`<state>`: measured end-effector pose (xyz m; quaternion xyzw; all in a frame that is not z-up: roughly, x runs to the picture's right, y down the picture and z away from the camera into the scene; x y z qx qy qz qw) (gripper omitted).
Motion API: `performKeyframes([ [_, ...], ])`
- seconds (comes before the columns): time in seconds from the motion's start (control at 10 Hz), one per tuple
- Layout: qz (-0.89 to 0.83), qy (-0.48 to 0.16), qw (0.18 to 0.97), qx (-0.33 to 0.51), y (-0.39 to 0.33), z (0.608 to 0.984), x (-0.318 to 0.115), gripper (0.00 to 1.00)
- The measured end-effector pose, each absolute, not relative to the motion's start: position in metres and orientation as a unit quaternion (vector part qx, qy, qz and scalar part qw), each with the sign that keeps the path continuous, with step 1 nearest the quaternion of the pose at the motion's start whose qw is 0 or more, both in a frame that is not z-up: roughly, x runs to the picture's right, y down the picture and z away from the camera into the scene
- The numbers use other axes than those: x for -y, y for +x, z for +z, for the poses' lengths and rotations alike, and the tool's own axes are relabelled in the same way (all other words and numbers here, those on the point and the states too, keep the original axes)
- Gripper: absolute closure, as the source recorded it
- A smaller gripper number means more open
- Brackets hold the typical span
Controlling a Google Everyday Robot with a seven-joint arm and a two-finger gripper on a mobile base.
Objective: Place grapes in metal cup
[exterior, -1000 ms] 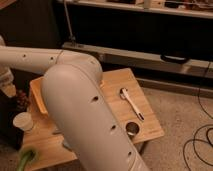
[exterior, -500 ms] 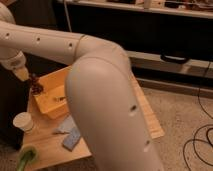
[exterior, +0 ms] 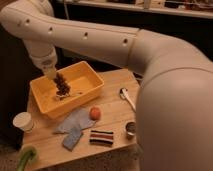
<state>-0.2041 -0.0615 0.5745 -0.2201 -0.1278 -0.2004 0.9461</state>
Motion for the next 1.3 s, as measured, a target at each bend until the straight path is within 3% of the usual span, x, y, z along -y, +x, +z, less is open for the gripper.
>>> performKeyframes([
  [0.8,-0.018,-0.230,0.973,0.019,0.006,0.553,0.043,0.98],
  [1.3,0.104,-0.236,0.962,-0.089,0.125,0.512,0.043,0.98],
])
